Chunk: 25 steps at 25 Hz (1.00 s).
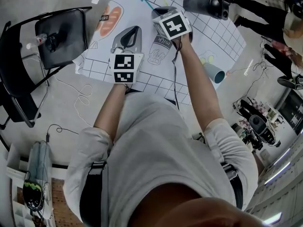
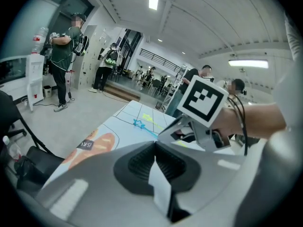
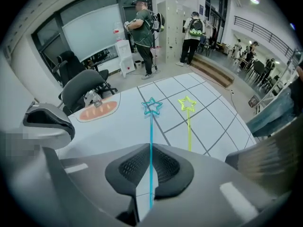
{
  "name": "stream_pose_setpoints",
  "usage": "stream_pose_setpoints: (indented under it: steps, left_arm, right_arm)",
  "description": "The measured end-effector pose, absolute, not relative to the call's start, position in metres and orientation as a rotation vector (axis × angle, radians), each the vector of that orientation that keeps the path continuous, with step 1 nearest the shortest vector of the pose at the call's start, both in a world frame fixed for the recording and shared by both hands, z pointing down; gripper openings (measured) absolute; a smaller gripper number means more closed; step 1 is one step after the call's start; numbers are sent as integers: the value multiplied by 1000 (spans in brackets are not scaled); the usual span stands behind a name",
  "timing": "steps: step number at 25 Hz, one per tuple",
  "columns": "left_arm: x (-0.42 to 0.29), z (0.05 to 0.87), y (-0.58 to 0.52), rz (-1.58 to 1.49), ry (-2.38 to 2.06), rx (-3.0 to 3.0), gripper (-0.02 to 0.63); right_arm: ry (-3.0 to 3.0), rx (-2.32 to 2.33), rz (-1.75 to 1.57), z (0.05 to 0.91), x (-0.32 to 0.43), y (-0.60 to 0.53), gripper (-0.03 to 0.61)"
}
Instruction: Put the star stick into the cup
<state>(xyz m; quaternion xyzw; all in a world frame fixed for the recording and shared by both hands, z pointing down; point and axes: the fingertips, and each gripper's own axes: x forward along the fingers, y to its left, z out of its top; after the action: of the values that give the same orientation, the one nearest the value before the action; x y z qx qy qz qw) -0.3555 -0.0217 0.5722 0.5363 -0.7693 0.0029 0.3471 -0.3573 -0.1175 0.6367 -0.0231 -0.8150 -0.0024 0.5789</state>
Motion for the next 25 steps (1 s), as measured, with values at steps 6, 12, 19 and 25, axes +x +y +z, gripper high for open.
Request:
stream_pose_setpoints:
  steps: [6,12,19,25]
  left_arm:
    - [-352,560,-14,38,-2035,1402,3]
    - [-334,539,-19,67,-2068,1451,3]
    - [-296,508,-37,110,-2086,1556,3]
    - [-260,481,-65,144,-2066,1668,3]
  right_arm:
    - [-2097,-5,180,607,-356,-111,15]
    - [-2277,26,315,561,-337,-109,15]
    - [-2450,94,429,508,-290,-114,15]
    - [-2515,194,445,481,-239,-132,15]
